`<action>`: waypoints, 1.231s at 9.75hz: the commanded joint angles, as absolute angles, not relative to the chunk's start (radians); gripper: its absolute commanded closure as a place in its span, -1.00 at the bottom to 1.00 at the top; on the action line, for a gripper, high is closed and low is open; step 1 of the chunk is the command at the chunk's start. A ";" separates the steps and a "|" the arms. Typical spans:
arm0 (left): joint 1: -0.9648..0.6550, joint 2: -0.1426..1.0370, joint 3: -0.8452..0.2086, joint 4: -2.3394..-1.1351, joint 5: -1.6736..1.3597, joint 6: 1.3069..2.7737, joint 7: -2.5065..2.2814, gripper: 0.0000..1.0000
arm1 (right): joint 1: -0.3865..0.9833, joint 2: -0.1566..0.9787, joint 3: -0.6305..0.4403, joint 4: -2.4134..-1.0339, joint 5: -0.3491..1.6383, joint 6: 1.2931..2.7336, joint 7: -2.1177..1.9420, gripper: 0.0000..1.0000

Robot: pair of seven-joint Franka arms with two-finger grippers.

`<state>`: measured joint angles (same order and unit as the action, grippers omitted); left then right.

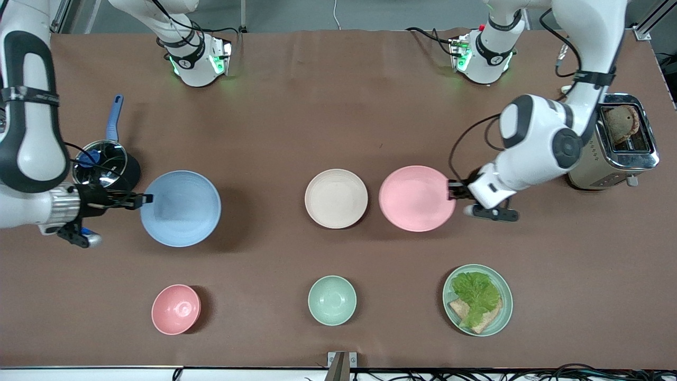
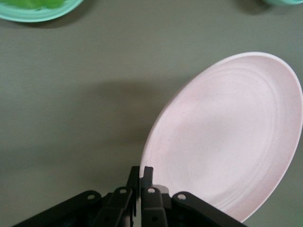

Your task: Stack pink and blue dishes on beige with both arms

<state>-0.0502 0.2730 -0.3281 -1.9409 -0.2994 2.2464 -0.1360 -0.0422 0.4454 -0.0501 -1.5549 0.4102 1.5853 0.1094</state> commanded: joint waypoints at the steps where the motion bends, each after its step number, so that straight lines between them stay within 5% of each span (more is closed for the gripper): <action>1: -0.049 0.378 -0.446 -1.867 -0.301 2.244 -0.254 0.97 | -0.041 0.403 0.010 -1.574 0.397 1.586 0.195 0.99; 5: -0.199 0.688 -0.494 -1.735 -0.235 2.383 -0.374 0.91 | -0.031 0.405 0.107 -1.580 0.399 1.629 0.294 0.98; 10: -0.209 0.736 -0.492 -1.724 -0.013 2.408 -0.499 0.90 | -0.023 0.403 0.260 -1.710 0.400 1.839 0.420 0.97; 11: -0.209 0.739 -0.494 -1.723 -0.005 2.411 -0.515 0.22 | -0.023 0.405 0.288 -1.745 0.399 1.888 0.443 0.96; 12: -0.212 0.756 -0.494 -1.707 0.000 2.436 -0.525 -0.76 | -0.015 0.405 0.316 -1.779 0.400 1.941 0.445 0.96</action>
